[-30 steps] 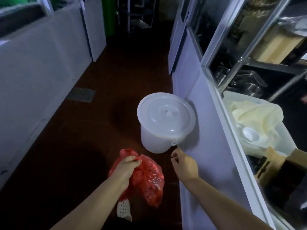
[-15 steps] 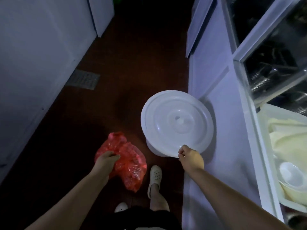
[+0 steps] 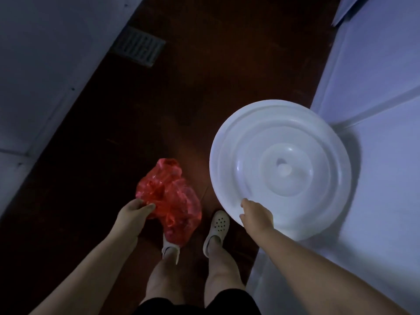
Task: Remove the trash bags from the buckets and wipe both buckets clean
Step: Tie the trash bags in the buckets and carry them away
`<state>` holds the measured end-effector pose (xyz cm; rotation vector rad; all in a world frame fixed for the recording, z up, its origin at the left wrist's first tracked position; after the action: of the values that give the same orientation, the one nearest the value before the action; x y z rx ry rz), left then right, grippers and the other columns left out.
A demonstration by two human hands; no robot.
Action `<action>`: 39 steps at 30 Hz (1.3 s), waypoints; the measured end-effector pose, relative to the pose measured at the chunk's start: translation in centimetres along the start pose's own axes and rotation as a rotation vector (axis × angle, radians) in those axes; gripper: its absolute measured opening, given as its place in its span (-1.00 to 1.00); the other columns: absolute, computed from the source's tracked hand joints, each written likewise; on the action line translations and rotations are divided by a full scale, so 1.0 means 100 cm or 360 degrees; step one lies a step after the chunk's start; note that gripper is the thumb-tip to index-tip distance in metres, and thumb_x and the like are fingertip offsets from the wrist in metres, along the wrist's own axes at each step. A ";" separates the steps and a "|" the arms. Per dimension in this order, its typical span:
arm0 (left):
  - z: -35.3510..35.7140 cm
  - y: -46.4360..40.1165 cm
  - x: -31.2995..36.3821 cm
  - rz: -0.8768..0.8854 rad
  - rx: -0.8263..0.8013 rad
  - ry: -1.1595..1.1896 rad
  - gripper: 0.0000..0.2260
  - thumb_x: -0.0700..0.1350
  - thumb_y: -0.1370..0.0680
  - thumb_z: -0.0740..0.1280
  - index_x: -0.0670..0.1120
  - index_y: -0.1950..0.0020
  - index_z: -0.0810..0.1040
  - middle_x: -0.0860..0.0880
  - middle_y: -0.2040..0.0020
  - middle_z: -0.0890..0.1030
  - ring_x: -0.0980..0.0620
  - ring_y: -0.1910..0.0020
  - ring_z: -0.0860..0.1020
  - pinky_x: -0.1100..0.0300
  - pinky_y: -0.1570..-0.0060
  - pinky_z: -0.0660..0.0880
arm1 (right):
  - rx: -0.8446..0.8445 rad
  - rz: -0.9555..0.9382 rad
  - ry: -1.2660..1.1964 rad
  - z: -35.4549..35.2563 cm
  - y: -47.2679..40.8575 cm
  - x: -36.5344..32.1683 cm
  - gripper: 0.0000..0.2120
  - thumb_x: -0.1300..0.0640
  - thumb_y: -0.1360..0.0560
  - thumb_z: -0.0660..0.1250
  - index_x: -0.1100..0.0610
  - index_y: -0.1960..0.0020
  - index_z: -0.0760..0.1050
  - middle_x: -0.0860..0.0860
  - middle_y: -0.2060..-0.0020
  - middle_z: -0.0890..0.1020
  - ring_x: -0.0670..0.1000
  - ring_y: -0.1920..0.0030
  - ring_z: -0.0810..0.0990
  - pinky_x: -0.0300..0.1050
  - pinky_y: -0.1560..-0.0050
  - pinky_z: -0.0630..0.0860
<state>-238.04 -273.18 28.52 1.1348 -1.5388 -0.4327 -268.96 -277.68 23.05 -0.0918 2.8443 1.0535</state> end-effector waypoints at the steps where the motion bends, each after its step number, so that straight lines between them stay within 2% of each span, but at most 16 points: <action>1: 0.003 -0.010 -0.002 -0.0005 -0.0020 -0.0024 -0.94 -0.22 -0.50 0.37 -0.08 0.15 0.58 -0.11 0.20 0.66 -0.02 0.22 0.63 0.17 0.26 0.50 | -0.0006 0.0001 0.0078 0.007 -0.008 -0.003 -0.82 0.09 -0.53 0.26 0.11 -0.10 0.38 0.00 0.04 0.58 0.05 0.05 0.54 -0.16 0.21 0.37; 4: 0.011 -0.036 -0.011 -0.0047 -0.0114 -0.0079 -0.98 -0.22 -0.49 0.38 -0.12 0.12 0.59 -0.17 0.13 0.67 -0.12 0.12 0.64 0.02 0.02 0.55 | 0.0013 0.0081 0.0303 0.028 -0.023 -0.009 -0.61 -0.08 -0.48 0.34 0.12 -0.16 0.33 0.02 -0.03 0.51 0.03 -0.02 0.50 -0.13 0.11 0.42; 6: 0.013 -0.048 -0.019 -0.0094 -0.0158 -0.0099 -0.96 -0.21 -0.49 0.38 -0.12 0.08 0.60 -0.18 0.10 0.67 -0.14 0.08 0.63 -0.04 -0.07 0.54 | 0.0067 0.0121 0.0380 0.041 -0.027 -0.010 -0.52 -0.12 -0.45 0.36 0.14 -0.19 0.31 0.04 -0.05 0.47 0.04 -0.03 0.47 -0.12 0.04 0.44; 10: 0.014 -0.064 -0.029 -0.0134 -0.0189 -0.0137 -0.81 -0.19 -0.48 0.40 -0.17 -0.08 0.57 -0.16 0.05 0.66 -0.12 0.03 0.63 -0.05 -0.08 0.53 | 0.0139 0.0114 0.0453 0.058 -0.028 -0.013 -0.61 0.00 -0.46 0.34 0.17 -0.18 0.36 0.07 -0.05 0.49 0.06 -0.04 0.47 -0.09 -0.04 0.42; 12: 0.012 -0.064 -0.028 -0.0135 -0.0212 -0.0145 -0.84 -0.19 -0.48 0.39 -0.15 -0.05 0.58 -0.13 0.08 0.67 -0.08 0.07 0.63 0.05 0.05 0.55 | 0.0180 0.0144 0.0459 0.056 -0.022 -0.018 -0.70 0.10 -0.41 0.38 0.18 -0.09 0.44 0.08 0.04 0.53 0.07 0.04 0.51 -0.07 0.02 0.44; 15: 0.006 -0.060 -0.019 -0.0093 -0.0247 -0.0130 -0.93 -0.22 -0.49 0.37 -0.12 0.04 0.59 -0.11 0.13 0.67 -0.04 0.13 0.65 0.18 0.22 0.51 | 0.0349 0.0177 0.0353 0.044 -0.007 -0.021 -0.71 0.24 -0.15 0.50 0.23 0.17 0.52 0.11 0.28 0.55 0.12 0.27 0.54 -0.04 0.26 0.49; 17: 0.001 -0.055 -0.010 -0.0054 -0.0269 -0.0124 -0.94 -0.23 -0.50 0.36 -0.11 0.05 0.59 -0.12 0.12 0.67 -0.04 0.12 0.64 0.17 0.22 0.51 | 0.0498 0.0128 0.0305 0.031 0.005 -0.023 -0.68 0.29 -0.02 0.50 0.25 0.26 0.50 0.13 0.35 0.53 0.14 0.35 0.52 -0.04 0.36 0.48; 20: -0.011 -0.042 0.006 -0.0031 -0.0298 -0.0095 -0.90 -0.21 -0.49 0.37 -0.12 0.01 0.58 -0.15 0.08 0.66 -0.10 0.10 0.65 0.05 0.11 0.57 | 0.0650 0.0034 0.0357 0.002 0.028 -0.025 -0.66 0.29 0.06 0.48 0.24 0.30 0.48 0.13 0.38 0.50 0.16 0.37 0.51 -0.07 0.38 0.47; 22: -0.019 -0.032 0.018 -0.0020 -0.0303 -0.0066 -0.92 -0.21 -0.49 0.37 -0.11 0.03 0.58 -0.18 0.08 0.66 -0.15 0.10 0.65 -0.05 0.03 0.57 | 0.0686 -0.0026 0.0439 -0.020 0.046 -0.022 -0.65 0.26 0.06 0.50 0.22 0.31 0.49 0.11 0.38 0.50 0.14 0.37 0.51 -0.07 0.36 0.47; 26: -0.035 -0.003 0.049 0.0080 -0.0313 0.0000 -0.96 -0.21 -0.50 0.36 -0.12 0.08 0.59 -0.21 0.13 0.66 -0.18 0.19 0.65 0.06 0.23 0.56 | 0.0822 -0.0117 0.0648 -0.076 0.087 -0.007 -0.67 0.32 0.06 0.51 0.19 0.33 0.51 0.09 0.41 0.51 0.12 0.38 0.52 -0.07 0.36 0.50; 29: -0.043 0.012 0.073 0.0146 -0.0317 0.0021 -0.96 -0.20 -0.49 0.36 -0.11 0.09 0.60 -0.24 0.13 0.66 -0.24 0.17 0.64 -0.04 0.18 0.58 | 0.1117 -0.0218 0.0668 -0.121 0.103 0.006 -0.86 0.37 -0.11 0.30 0.21 0.36 0.52 0.10 0.44 0.51 0.13 0.41 0.53 -0.09 0.36 0.54; 31: -0.045 0.028 0.096 0.0206 -0.0323 0.0064 -0.96 -0.23 -0.48 0.35 -0.12 0.11 0.60 -0.28 0.12 0.64 -0.27 0.16 0.62 -0.13 0.11 0.57 | 0.1283 -0.0244 0.0637 -0.157 0.118 0.013 -0.81 0.35 -0.21 0.14 0.22 0.35 0.53 0.11 0.43 0.52 0.13 0.41 0.55 -0.12 0.35 0.54; 33: -0.046 0.044 0.121 0.0294 -0.0333 0.0109 -0.94 -0.26 -0.47 0.35 -0.16 0.10 0.59 -0.29 0.13 0.63 -0.25 0.19 0.61 -0.11 0.13 0.56 | 0.1393 -0.0181 0.0534 -0.188 0.131 0.020 -0.87 0.38 -0.15 0.30 0.24 0.33 0.52 0.12 0.42 0.54 0.15 0.42 0.56 -0.15 0.39 0.51; 35: -0.042 0.061 0.147 0.0428 -0.0370 0.0124 -0.89 -0.27 -0.47 0.35 -0.20 0.02 0.59 -0.27 0.15 0.62 -0.22 0.23 0.60 0.00 0.19 0.54 | 0.1509 -0.0033 0.0395 -0.217 0.146 0.026 -0.84 0.43 -0.11 0.39 0.26 0.35 0.50 0.15 0.42 0.54 0.16 0.43 0.57 -0.16 0.45 0.49; 37: -0.034 0.082 0.171 0.0579 -0.0443 0.0101 -0.90 -0.25 -0.49 0.35 -0.19 0.03 0.60 -0.25 0.18 0.64 -0.18 0.26 0.62 0.02 0.23 0.53 | 0.1558 0.0103 0.0254 -0.236 0.161 0.033 -0.89 0.42 -0.22 0.40 0.30 0.33 0.48 0.20 0.42 0.53 0.21 0.42 0.57 -0.09 0.47 0.50; 39: -0.024 0.107 0.195 0.0727 -0.0558 0.0049 -0.93 -0.20 -0.50 0.36 -0.09 0.13 0.63 -0.23 0.21 0.66 -0.19 0.25 0.64 -0.03 0.23 0.58 | 0.1570 0.0257 0.0027 -0.251 0.173 0.042 -0.84 0.43 -0.28 0.45 0.35 0.28 0.46 0.27 0.36 0.54 0.28 0.36 0.57 0.01 0.44 0.50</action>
<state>-238.84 -283.63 48.29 0.4976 -1.5637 -0.3510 -276.73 -280.98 52.64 0.2116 3.0525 -0.4155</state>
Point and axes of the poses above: each hand's wrist, its own y-axis away from the middle knuckle, its own z-axis out of the palm, x = y × z, the point moved 4 cm from there along -y, towards the middle knuckle
